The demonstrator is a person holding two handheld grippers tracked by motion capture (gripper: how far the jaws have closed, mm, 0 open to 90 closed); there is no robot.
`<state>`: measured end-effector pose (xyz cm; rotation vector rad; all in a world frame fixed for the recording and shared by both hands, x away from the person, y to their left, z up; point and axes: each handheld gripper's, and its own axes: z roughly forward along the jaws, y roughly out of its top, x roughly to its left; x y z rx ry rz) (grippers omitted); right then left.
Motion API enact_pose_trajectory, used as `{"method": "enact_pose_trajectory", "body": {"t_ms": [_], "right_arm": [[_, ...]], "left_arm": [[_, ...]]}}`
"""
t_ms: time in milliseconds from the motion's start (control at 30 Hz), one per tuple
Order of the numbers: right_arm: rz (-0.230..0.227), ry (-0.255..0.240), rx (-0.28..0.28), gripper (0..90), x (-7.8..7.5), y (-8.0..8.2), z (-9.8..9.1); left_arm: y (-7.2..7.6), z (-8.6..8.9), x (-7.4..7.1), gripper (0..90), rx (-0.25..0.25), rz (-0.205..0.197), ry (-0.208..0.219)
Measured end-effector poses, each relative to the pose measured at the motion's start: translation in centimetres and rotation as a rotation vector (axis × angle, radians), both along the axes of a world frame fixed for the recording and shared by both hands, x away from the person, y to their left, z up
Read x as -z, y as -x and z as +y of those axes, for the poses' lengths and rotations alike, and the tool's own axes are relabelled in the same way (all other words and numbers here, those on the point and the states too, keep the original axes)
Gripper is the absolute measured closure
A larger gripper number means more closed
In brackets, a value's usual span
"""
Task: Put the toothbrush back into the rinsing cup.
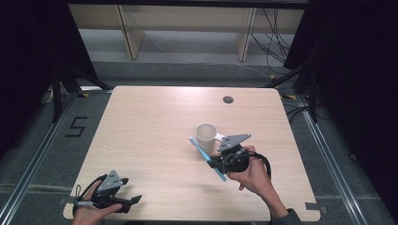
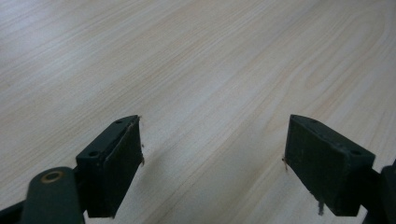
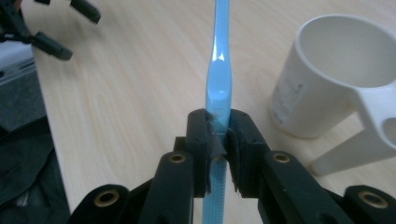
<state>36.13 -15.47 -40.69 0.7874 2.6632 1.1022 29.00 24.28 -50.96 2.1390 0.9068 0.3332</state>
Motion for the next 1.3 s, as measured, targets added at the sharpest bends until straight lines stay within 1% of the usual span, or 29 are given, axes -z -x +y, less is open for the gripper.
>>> {"method": "enact_pose_trajectory", "body": {"t_ms": [67, 100, 133, 167, 233, 267, 367, 400, 500, 600, 667, 700, 733, 767, 800, 833, 867, 900, 933, 967, 1000, 1033, 1067, 1100, 1133, 1167, 1200, 1233, 1300], "right_arm": [[-0.015, -0.019, -0.003, 79.6, -0.1, -0.1, -0.4], [-0.019, -0.030, 0.015, 79.6, -0.2, 0.0, -0.5], [-0.028, -0.041, 0.015, 79.6, -0.2, -0.1, -0.7], [-0.020, -0.057, 0.027, 79.6, -0.3, 0.0, -0.8], [-0.035, -0.066, 0.027, 79.6, -0.5, -0.1, -1.2], [-0.033, -0.083, 0.045, 79.6, -0.5, -0.1, -1.4], [-0.037, -0.108, 0.061, 79.6, -0.7, 0.0, -1.8], [-0.058, -0.111, 0.043, 79.6, -0.8, -0.2, -2.0], [-0.093, -0.144, 0.063, 79.6, -1.2, -0.2, -2.6], [-0.105, -0.171, 0.088, 79.6, -1.5, -0.3, -3.2], [-0.131, -0.198, 0.095, 79.6, -1.6, -0.4, -3.5], [-0.133, -0.198, 0.093, 79.6, -1.7, -0.5, -3.7], [-0.143, -0.208, 0.102, 79.6, -1.7, -0.7, -3.9], [-0.144, -0.218, 0.126, 79.6, -1.8, -0.7, -4.1], [-0.144, -0.223, 0.128, 79.6, -1.8, -0.8, -4.2], [-0.171, -0.227, 0.129, 79.6, -1.8, -1.1, -4.4], [-0.178, -0.238, 0.138, 79.6, -1.8, -1.2, -4.4], [-0.161, -0.243, 0.135, 79.6, -1.7, -1.4, -4.5], [-0.163, -0.255, 0.164, 79.6, -1.7, -1.5, -4.5], [-0.168, -0.246, 0.154, 79.6, -1.7, -1.7, -4.7], [-0.184, -0.253, 0.163, 79.6, -1.7, -1.9, -4.7], [-0.173, -0.265, 0.164, 79.6, -1.7, -2.2, -4.7], [-0.160, -0.257, 0.177, 79.6, -1.7, -2.2, -4.7], [-0.171, -0.260, 0.180, 79.6, -1.8, -2.4, -4.8], [-0.199, -0.256, 0.179, 79.6, -1.8, -2.6, -4.8], [-0.192, -0.265, 0.175, 79.6, -1.8, -2.8, -4.8], [-0.201, -0.273, 0.184, 79.6, -1.8, -3.0, -4.8], [-0.205, -0.270, 0.180, 79.6, -1.8, -3.2, -4.8], [-0.190, -0.280, 0.191, 79.6, -1.9, -3.5, -4.7]], "left_arm": [[0.0, 0.0, 0.0, 18.3, -0.002, 0.004, -0.001], [0.0, 0.0, 0.0, 18.3, -0.003, 0.002, 0.003], [0.0, 0.1, 0.0, 18.4, 0.000, 0.002, -0.002], [0.0, 0.0, 0.0, 18.3, -0.001, 0.004, 0.000], [0.0, 0.0, 0.0, 18.3, 0.000, 0.003, 0.000], [0.0, 0.0, 0.0, 18.3, -0.001, 0.003, 0.000], [0.0, 0.0, 0.0, 18.3, -0.004, 0.002, 0.003], [0.0, 0.0, 0.0, 18.3, -0.004, 0.002, 0.003], [0.0, 0.0, 0.0, 18.3, 0.003, 0.001, -0.002], [0.0, 0.0, 0.0, 18.3, 0.002, 0.001, -0.002], [0.0, 0.0, 0.0, 18.3, 0.002, 0.001, -0.003], [0.0, 0.0, 0.0, 18.4, 0.002, 0.001, -0.002], [0.0, 0.0, 0.0, 18.3, 0.002, 0.000, -0.002], [0.0, 0.0, 0.0, 18.3, 0.003, 0.000, -0.002], [0.0, 0.0, 0.0, 18.3, 0.001, 0.000, -0.004], [0.0, 0.0, 0.0, 18.3, 0.000, 0.000, 0.000], [0.0, 0.0, 0.0, 18.4, 0.002, 0.000, -0.001], [0.0, 0.0, 0.0, 18.4, 0.002, 0.001, -0.002], [0.0, 0.0, 0.0, 18.3, 0.002, 0.001, -0.002], [0.0, 0.0, 0.0, 18.4, 0.002, 0.001, -0.002], [-0.1, 0.0, 0.1, 18.3, 0.006, 0.000, 0.003], [-0.1, 0.0, 0.0, 18.3, 0.006, 0.001, 0.003], [-0.1, 0.0, 0.0, 18.3, 0.005, 0.003, -0.002], [-0.1, 0.0, 0.0, 18.3, 0.006, 0.002, -0.001], [-0.1, 0.0, 0.0, 18.3, 0.006, 0.001, 0.003], [-0.1, 0.0, 0.1, 18.4, 0.006, 0.001, 0.003], [-0.1, 0.0, 0.0, 18.4, 0.006, 0.001, 0.003], [-0.1, 0.0, 0.1, 18.3, 0.006, 0.001, 0.003], [-0.1, 0.0, 0.1, 18.4, 0.007, 0.001, 0.003]]}}
